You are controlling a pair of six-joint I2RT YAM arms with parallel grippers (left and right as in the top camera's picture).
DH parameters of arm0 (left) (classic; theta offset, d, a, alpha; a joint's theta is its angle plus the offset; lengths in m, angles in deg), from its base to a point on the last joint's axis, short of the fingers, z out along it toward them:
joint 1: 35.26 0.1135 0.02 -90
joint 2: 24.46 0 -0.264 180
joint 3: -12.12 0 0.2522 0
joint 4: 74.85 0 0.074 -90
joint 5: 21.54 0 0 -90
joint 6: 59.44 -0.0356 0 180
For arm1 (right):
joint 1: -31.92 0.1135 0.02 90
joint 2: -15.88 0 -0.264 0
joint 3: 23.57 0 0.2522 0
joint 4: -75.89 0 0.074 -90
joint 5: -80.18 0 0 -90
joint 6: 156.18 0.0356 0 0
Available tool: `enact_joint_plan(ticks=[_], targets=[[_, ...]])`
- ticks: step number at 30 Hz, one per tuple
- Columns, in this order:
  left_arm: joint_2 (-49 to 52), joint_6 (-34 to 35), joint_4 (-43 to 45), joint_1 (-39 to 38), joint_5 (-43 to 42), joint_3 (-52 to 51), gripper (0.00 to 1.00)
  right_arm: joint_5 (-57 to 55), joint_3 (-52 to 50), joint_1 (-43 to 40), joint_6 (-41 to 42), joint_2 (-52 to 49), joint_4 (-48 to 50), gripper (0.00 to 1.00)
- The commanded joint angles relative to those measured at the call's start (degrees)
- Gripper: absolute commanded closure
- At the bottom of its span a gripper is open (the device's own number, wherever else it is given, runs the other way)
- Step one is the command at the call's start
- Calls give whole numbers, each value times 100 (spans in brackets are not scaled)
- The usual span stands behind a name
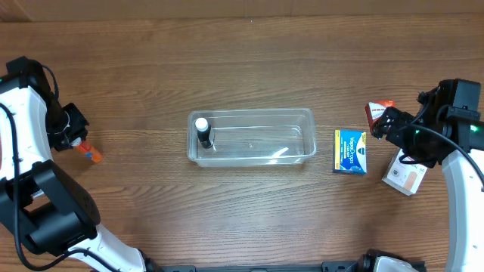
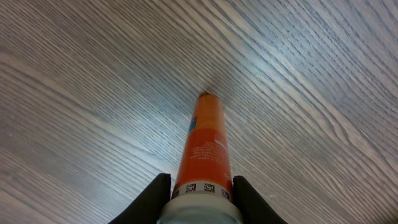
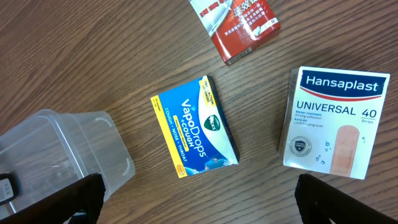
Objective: Pack container
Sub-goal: 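Move left gripper back and grasp the orange tube, then place the orange tube into the container beside the bottle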
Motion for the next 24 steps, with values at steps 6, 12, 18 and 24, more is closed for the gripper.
enact_joint_plan(ticks=[6, 12, 18, 24], targets=[[-1182, -184, -328, -745, -1056, 170, 96, 13, 151, -11, -63, 46, 31, 0], [-2933, -92, -525, -3029, -1161, 168, 96, 15, 151, -11, -63, 46, 33, 0], [-2551, 146, -236, -4568, -1113, -481, 96, 72, 151, -11, -63, 46, 28, 0], [-1862, 254, 22, -4627, -481, -953, 96, 72, 151, -11, -63, 46, 28, 0]])
